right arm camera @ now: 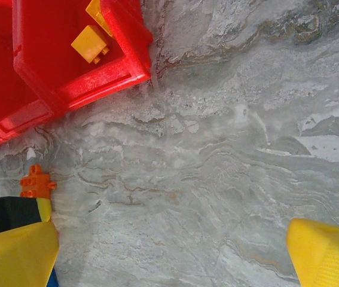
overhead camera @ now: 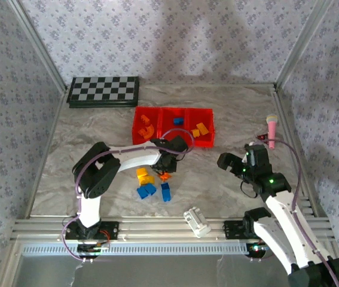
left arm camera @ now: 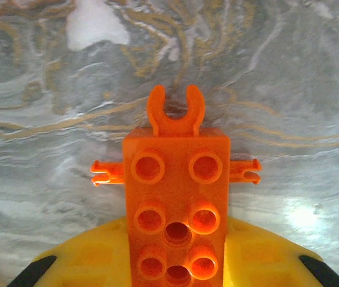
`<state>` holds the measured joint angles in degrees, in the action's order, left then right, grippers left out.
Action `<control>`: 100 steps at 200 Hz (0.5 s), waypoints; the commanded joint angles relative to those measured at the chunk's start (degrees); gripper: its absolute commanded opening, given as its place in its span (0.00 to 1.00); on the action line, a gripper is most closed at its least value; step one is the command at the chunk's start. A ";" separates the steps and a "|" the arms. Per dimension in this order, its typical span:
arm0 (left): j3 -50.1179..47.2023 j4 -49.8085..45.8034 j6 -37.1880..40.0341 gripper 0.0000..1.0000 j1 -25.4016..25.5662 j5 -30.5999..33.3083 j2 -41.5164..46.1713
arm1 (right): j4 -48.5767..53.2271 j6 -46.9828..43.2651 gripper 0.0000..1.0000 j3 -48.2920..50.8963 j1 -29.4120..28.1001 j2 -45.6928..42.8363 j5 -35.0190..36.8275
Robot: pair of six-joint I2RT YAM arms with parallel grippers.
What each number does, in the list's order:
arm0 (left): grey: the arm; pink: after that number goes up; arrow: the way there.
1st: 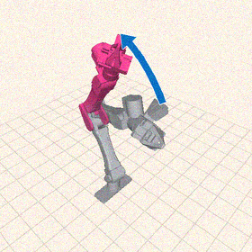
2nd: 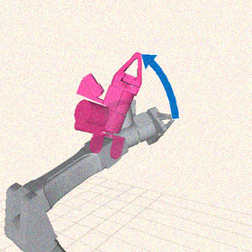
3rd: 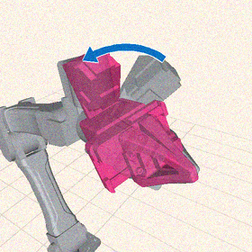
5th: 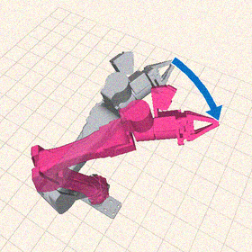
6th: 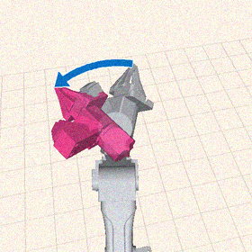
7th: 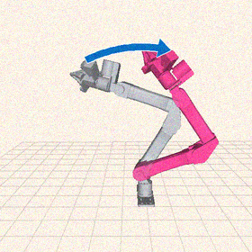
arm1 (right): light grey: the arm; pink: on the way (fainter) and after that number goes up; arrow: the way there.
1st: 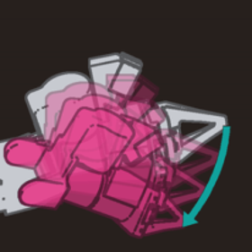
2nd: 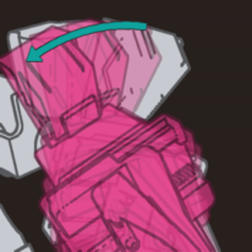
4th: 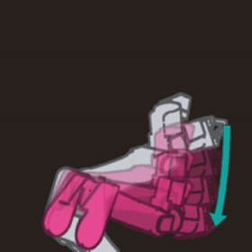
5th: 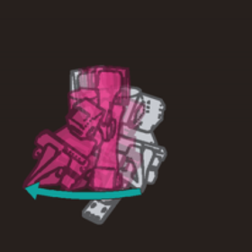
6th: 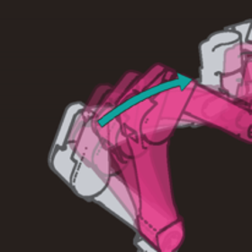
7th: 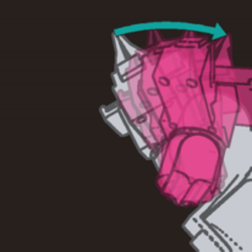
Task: Sort the legos into containers by color
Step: Pick up the lego from the center of the table, then place the lego in the container.
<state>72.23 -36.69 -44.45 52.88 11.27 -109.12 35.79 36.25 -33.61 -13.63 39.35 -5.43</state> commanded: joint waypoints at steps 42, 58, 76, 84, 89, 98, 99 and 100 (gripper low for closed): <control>1.03 -4.96 8.95 0.17 -7.89 3.03 13.46 | 1.92 1.27 1.00 1.16 0.92 -2.84 2.53; 1.77 -5.07 11.58 0.17 -12.46 2.41 15.01 | 1.87 1.41 1.00 1.44 1.19 -3.56 2.45; 4.03 -5.29 14.41 0.17 -17.64 1.00 15.01 | 2.34 1.28 1.00 1.44 1.61 -3.76 2.35; 5.35 -5.26 15.47 0.17 -19.62 0.60 14.52 | 2.60 1.28 1.00 1.44 1.74 -3.84 2.20; 6.13 -5.11 16.26 0.17 -20.80 0.49 14.20 | 2.69 1.20 1.00 1.38 1.83 -3.92 2.12; 7.60 -4.65 17.50 0.17 -22.46 0.44 13.47 | 2.96 1.15 1.00 1.33 1.94 -4.10 2.12; 7.81 -4.55 17.66 0.17 -22.64 0.39 13.35 | 2.96 1.13 1.00 1.39 1.94 -4.11 2.15; 8.05 -4.45 17.78 0.17 -22.87 0.41 13.25 | 3.01 1.11 1.00 1.37 1.98 -4.11 2.17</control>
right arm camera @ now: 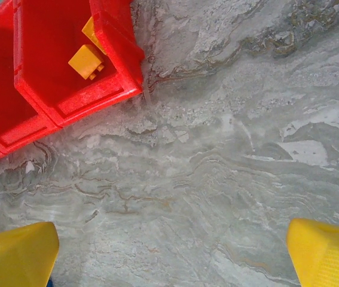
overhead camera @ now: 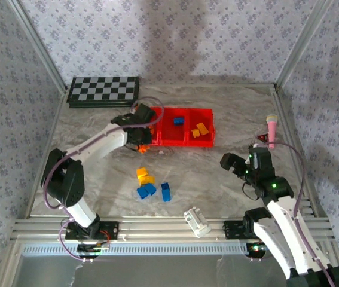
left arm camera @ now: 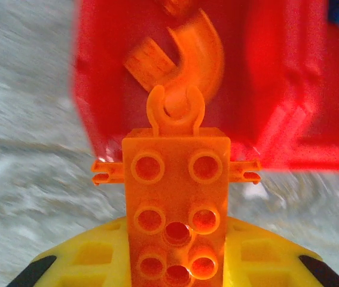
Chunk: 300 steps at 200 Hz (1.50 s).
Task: Sort the legos into containers by color
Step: Place the lego in the container.
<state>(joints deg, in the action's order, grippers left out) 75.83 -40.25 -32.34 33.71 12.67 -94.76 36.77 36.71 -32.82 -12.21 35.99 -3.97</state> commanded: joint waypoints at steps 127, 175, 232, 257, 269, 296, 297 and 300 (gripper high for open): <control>25.40 -2.45 10.89 0.18 -8.09 -7.18 -23.36 | 2.47 -0.17 1.00 1.17 5.12 -3.98 2.21; 26.60 -2.29 11.22 0.27 -8.23 -7.67 -25.80 | 1.64 -0.16 1.00 1.95 7.92 -3.91 -0.13; 24.19 0.75 11.07 0.48 -8.26 -10.29 -23.49 | 0.58 -0.23 1.00 2.41 8.85 -3.31 -3.04; 21.71 3.25 11.42 0.57 -8.23 -10.60 -20.67 | 0.24 -0.22 1.00 2.32 9.04 -3.03 -3.59; 20.90 3.51 11.59 0.60 -8.23 -10.74 -19.38 | -0.16 -0.16 1.00 2.23 9.04 -2.78 -4.23; 17.62 4.00 11.34 0.66 -7.80 -11.08 -15.28 | -0.44 -0.23 1.00 2.30 9.16 -2.48 -5.35; 17.43 3.97 11.29 0.66 -7.71 -11.08 -14.97 | -0.37 -0.23 1.00 2.31 9.19 -2.49 -5.39; 16.94 4.02 11.21 0.67 -7.56 -11.01 -14.42 | -0.37 -0.21 1.00 2.24 9.19 -2.50 -5.39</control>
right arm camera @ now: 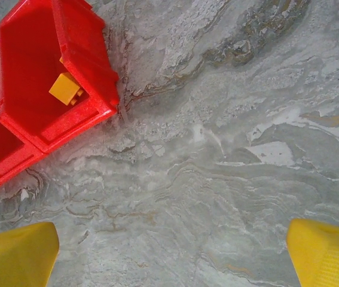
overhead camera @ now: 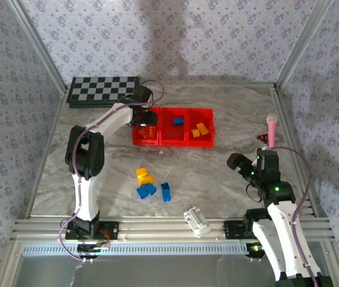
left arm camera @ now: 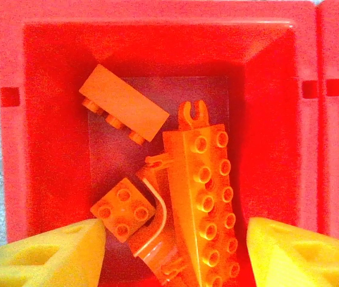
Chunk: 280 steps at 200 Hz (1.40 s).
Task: Sort the legos into containers by color
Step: Place the lego in the container, then pick up the lego from the middle-left of the table.
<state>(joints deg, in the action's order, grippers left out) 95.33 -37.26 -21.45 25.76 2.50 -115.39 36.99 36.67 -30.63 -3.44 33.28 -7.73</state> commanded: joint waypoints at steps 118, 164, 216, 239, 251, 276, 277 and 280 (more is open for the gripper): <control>-30.69 -3.72 -19.02 0.80 25.68 6.85 31.72 | -0.66 -0.01 1.00 2.11 0.62 -0.23 -4.17; -42.14 1.08 -38.66 0.80 36.59 10.11 40.58 | -2.30 1.08 1.00 4.01 0.70 -0.66 -5.07; -43.21 1.93 -46.71 0.81 42.01 12.23 38.48 | -2.28 2.59 1.00 5.41 0.72 -2.29 -6.05; -41.67 2.86 -48.26 0.81 44.09 11.47 34.37 | -1.81 2.52 1.00 5.49 0.67 -2.60 -6.20; -40.61 3.42 -48.64 0.81 45.07 11.00 32.27 | -1.35 2.53 1.00 5.65 0.68 -3.03 -6.30; -38.82 3.85 -49.04 0.81 46.37 9.59 27.84 | -0.65 2.52 1.00 5.93 0.68 -3.63 -6.73; -38.73 3.94 -49.04 0.81 46.39 9.52 27.72 | -0.63 2.53 1.00 5.93 0.70 -3.65 -6.80; -38.51 4.01 -49.08 0.81 46.52 9.37 27.23 | -0.61 2.53 1.00 6.00 0.72 -3.66 -6.85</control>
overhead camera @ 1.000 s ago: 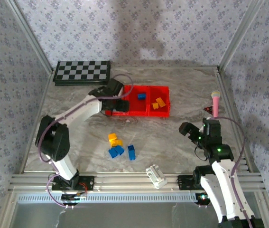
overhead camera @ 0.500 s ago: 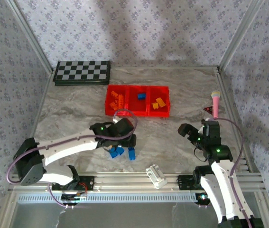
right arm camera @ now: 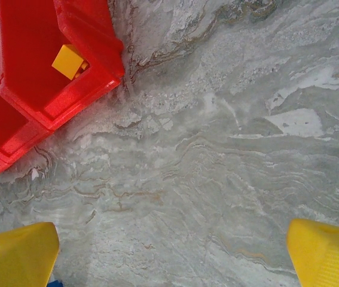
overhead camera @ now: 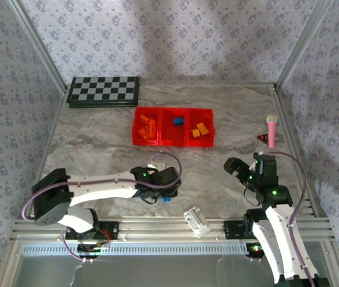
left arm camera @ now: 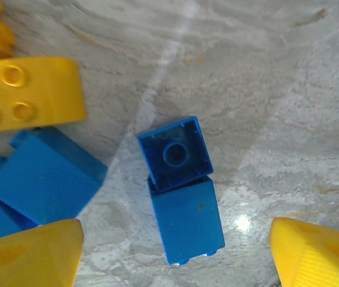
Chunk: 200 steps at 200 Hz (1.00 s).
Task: Sort the legos into containers by color
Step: Pick up the lego from the middle-left of the table.
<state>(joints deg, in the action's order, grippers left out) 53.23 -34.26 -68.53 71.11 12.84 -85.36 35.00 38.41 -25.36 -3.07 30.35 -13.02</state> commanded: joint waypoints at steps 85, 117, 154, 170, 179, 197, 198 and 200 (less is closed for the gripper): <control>4.80 0.96 -3.44 1.00 2.01 -1.04 -6.41 | 1.56 0.80 1.00 1.37 0.42 -0.82 -2.19; 4.26 1.10 -3.95 1.00 1.99 -0.94 -6.07 | 1.39 1.05 1.00 1.54 0.51 -0.77 -2.36; 3.90 1.74 -4.30 0.98 2.09 -1.46 -6.64 | 1.56 1.03 1.00 1.55 0.44 -0.90 -2.36; 3.82 1.96 -4.43 0.96 2.10 -1.92 -7.22 | 1.73 1.21 1.00 1.47 0.45 -0.98 -2.37; 3.82 2.19 -4.42 0.93 2.10 -2.17 -7.60 | 1.82 1.20 1.00 1.55 0.49 -1.08 -2.32; 3.68 2.27 -4.57 0.91 2.08 -2.32 -8.19 | 1.95 1.31 1.00 1.52 0.48 -1.26 -2.36; 3.65 2.27 -4.58 0.91 2.09 -2.35 -8.22 | 1.98 1.31 1.00 1.49 0.46 -1.26 -2.36; 3.64 2.27 -4.59 0.90 2.10 -2.37 -8.30 | 1.99 1.31 1.00 1.47 0.46 -1.26 -2.36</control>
<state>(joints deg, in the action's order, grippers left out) 56.64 -32.32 -72.12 72.77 11.14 -92.27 35.42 38.85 -24.45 -2.96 29.89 -14.46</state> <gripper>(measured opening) 0.924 0.996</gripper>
